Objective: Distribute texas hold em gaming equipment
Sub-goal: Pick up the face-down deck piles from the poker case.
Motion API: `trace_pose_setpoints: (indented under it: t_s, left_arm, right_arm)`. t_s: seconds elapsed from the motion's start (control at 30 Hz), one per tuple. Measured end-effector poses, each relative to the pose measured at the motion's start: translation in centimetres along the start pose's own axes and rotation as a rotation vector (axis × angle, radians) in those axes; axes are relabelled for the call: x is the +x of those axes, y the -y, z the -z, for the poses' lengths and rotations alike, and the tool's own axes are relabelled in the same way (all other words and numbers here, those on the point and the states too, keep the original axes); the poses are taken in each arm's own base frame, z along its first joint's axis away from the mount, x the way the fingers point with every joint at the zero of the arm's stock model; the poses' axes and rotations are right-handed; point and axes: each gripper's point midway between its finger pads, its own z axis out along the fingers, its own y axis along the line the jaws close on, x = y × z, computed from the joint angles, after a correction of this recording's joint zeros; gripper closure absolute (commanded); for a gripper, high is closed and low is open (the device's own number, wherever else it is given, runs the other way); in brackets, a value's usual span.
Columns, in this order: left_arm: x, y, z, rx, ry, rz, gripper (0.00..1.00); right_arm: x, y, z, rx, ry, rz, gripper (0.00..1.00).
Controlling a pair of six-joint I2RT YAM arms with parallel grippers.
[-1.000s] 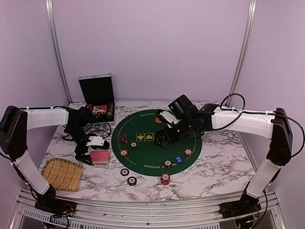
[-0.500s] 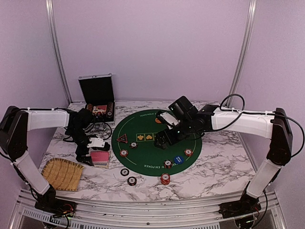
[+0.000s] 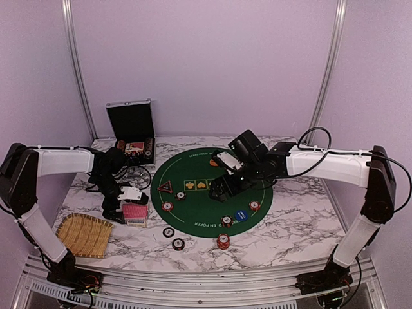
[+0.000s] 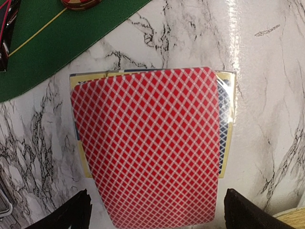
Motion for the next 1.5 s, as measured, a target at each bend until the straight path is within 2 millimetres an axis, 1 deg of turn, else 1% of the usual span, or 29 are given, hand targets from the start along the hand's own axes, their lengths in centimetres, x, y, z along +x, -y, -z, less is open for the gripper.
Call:
trace_pose_setpoints:
  t_s: [0.63,1.17,1.33,1.5]
  left_arm:
    - [0.4,-0.3,-1.2,-0.028,-0.024,-0.004,0.01]
    - [0.4,-0.6,-1.8,-0.06,-0.026,0.007,0.01]
    - [0.4,-0.6,-1.9,-0.061,-0.031,0.01,0.1]
    - [0.5,-0.4,-1.9,-0.059,-0.032,0.019,0.23]
  right_arm:
    - [0.1,0.0,0.6,-0.004,0.008,-0.004,0.01]
    - [0.8,0.1,0.2,-0.005,0.0,-0.007,0.01]
    - [1.1,0.2,0.1,-0.004,-0.005,-0.011,0.01]
    - [1.0,0.2,0.1,-0.006,-0.003,-0.015,0.01]
